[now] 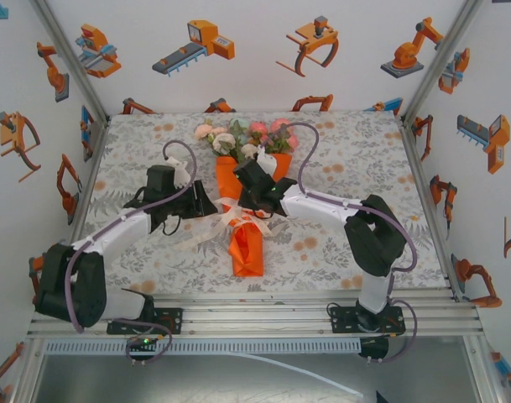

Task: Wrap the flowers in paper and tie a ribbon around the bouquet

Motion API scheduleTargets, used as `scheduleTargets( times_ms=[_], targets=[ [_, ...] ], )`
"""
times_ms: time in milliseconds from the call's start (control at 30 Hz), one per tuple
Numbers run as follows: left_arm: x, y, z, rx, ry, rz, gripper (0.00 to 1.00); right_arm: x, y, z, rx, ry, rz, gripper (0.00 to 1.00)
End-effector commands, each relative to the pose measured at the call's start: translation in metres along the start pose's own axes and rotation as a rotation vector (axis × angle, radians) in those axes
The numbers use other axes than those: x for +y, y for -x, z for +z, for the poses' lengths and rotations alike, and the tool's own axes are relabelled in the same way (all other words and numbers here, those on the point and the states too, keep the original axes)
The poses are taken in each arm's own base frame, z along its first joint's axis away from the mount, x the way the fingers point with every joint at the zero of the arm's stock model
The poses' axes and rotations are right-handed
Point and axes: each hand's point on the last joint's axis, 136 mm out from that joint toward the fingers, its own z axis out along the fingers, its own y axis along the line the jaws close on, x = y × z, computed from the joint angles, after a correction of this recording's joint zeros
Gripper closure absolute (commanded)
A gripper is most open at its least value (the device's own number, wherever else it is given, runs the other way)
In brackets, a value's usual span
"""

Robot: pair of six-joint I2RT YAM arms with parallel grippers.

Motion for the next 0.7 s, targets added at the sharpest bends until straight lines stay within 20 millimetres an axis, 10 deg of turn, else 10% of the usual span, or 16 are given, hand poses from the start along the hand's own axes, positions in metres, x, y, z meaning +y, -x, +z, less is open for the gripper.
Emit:
scheduleTargets(
  times_ms=[0, 333, 500, 667],
  targets=[
    [-0.028, 0.024, 0.006, -0.067, -0.151, 0.135, 0.51, 0.004, 0.010, -0.008, -0.007, 0.014, -0.008, 0.78],
    [-0.011, 0.031, 0.016, -0.095, -0.069, 0.153, 0.51, 0.006, 0.012, -0.011, -0.005, 0.020, -0.011, 0.78],
    [-0.015, 0.039, 0.010, -0.111, -0.066, 0.117, 1.00, 0.003, 0.010, -0.009, -0.004, 0.005, -0.014, 0.79],
    [0.018, 0.039, -0.025, -0.142, 0.194, -0.042, 1.00, -0.010, 0.010, -0.002, 0.001, -0.039, -0.004, 0.80]
  ],
)
